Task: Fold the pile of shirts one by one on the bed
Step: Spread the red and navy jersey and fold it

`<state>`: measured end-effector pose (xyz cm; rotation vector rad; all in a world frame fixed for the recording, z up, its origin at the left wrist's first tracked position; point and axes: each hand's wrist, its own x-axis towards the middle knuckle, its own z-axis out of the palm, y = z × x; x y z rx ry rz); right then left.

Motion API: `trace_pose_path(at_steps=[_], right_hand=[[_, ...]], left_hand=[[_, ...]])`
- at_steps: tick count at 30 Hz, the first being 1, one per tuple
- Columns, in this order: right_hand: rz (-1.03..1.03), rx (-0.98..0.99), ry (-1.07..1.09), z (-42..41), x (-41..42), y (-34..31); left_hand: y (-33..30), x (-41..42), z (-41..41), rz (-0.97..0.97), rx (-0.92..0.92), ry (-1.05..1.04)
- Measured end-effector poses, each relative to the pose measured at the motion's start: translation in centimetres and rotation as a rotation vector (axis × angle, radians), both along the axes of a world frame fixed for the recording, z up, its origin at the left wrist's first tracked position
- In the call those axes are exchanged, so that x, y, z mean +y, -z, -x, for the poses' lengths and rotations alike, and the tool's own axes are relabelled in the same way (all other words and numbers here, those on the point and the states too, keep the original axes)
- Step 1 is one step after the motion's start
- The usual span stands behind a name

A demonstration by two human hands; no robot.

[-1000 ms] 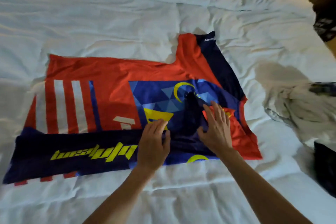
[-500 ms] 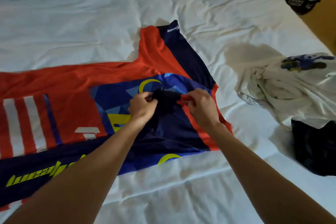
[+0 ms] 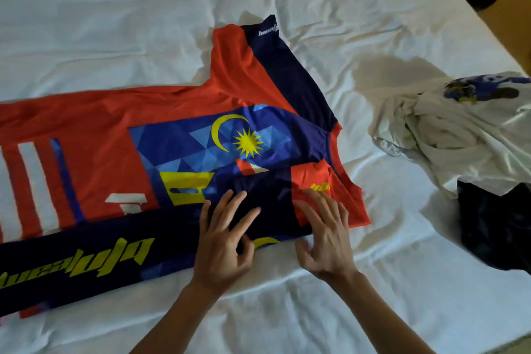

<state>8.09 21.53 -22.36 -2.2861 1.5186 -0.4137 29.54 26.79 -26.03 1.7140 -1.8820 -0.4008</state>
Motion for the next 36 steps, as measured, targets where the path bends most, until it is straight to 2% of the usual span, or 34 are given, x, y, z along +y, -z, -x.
trace_pose_path(at_steps=[2, 4, 6, 8, 12, 16, 22, 26, 29, 32, 36], right_hand=[[-0.033, 0.021, -0.052, -1.8, -0.1, 0.5], [-0.084, 0.125, -0.047, -3.1, -0.3, 2.1], [-0.107, 0.225, -0.022, -3.8, -0.4, 3.6], [-0.083, 0.192, 0.001, -4.1, -0.5, 3.8], [0.054, -0.029, -0.037, -6.1, -4.2, 1.6], [0.191, -0.015, -0.058, -10.7, -13.9, 0.7], [0.185, 0.197, -0.194, -17.8, -28.4, -0.6], [0.139, 0.362, -0.255, -22.2, -34.7, -1.7], [0.104, 0.567, -0.203, -23.7, -37.5, -1.3], [0.076, 0.733, -0.167, -23.8, -38.3, 0.1], [0.181, 0.744, -0.180, -22.8, -38.5, 0.0]], left_hand=[[0.3, 0.0, 0.4, -0.097, -0.092, 0.016], [1.1, -0.4, 0.4, -0.189, -0.184, 0.028], [1.7, -0.5, 0.2, -0.223, -0.182, 0.031], [1.0, -0.7, -0.2, -0.205, -0.112, 0.036], [-0.9, -4.1, -3.9, -0.055, -0.018, -0.050], [-1.4, -11.7, -10.8, 0.036, -0.094, -0.245], [-2.6, -21.0, -18.4, -0.044, -0.335, -0.251], [-2.3, -24.0, -19.8, -0.220, -0.397, -0.225], [-1.5, -24.3, -19.6, -0.317, -0.353, -0.220], [-0.5, -24.1, -19.5, -0.284, -0.378, -0.230], [-0.6, -24.2, -20.2, -0.238, -0.499, -0.220]])
